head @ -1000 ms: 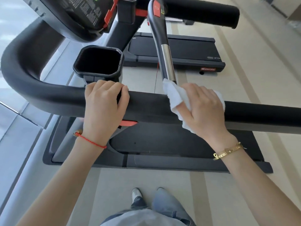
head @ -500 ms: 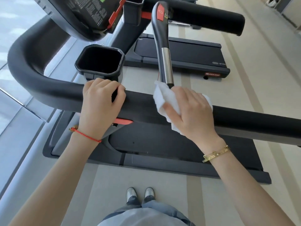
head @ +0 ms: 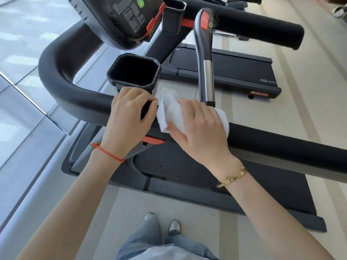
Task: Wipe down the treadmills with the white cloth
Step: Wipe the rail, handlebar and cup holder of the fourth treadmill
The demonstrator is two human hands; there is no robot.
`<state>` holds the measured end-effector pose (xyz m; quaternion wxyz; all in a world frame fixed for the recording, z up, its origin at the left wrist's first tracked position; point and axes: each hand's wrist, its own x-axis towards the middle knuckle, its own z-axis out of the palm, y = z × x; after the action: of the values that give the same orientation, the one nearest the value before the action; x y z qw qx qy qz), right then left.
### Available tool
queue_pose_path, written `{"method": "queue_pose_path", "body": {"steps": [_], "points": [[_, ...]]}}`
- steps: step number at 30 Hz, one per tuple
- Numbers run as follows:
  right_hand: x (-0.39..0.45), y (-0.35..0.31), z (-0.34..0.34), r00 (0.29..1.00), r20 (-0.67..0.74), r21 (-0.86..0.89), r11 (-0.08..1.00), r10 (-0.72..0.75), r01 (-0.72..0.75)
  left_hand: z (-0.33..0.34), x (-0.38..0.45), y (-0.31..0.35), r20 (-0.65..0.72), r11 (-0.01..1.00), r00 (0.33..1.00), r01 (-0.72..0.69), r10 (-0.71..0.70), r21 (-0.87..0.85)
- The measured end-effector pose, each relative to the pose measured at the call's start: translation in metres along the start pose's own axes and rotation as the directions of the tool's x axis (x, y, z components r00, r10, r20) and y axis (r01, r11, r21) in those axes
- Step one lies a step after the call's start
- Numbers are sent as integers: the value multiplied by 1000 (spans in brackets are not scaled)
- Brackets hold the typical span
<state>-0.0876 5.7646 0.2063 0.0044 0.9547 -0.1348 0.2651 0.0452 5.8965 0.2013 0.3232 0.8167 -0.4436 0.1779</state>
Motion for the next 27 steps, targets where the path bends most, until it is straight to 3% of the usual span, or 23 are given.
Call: {"method": "queue_pose_path", "body": {"steps": [6, 12, 15, 19, 24, 27], "points": [[27, -35, 13, 997, 33, 4, 998, -67, 67, -20, 12, -29, -21, 998, 998, 65, -64, 27], [43, -52, 16, 999, 40, 33, 999, -38, 37, -42, 36, -71, -16, 996, 996, 88, -88, -2], [51, -55, 8, 986, 84, 153, 976, 144, -156, -46, 53, -89, -15, 994, 994, 108, -109, -29], [74, -50, 11, 889, 157, 357, 814, 430, -457, -46, 75, -113, 46, 995, 994, 103, -102, -6], [112, -29, 3, 839, 49, 400, 759, 543, -514, -43, 94, -124, 179, 993, 978, 113, -105, -33], [132, -15, 5, 840, -20, 389, 778, 543, -493, -39, 102, -127, 215, 991, 969, 128, -119, -29]]}}
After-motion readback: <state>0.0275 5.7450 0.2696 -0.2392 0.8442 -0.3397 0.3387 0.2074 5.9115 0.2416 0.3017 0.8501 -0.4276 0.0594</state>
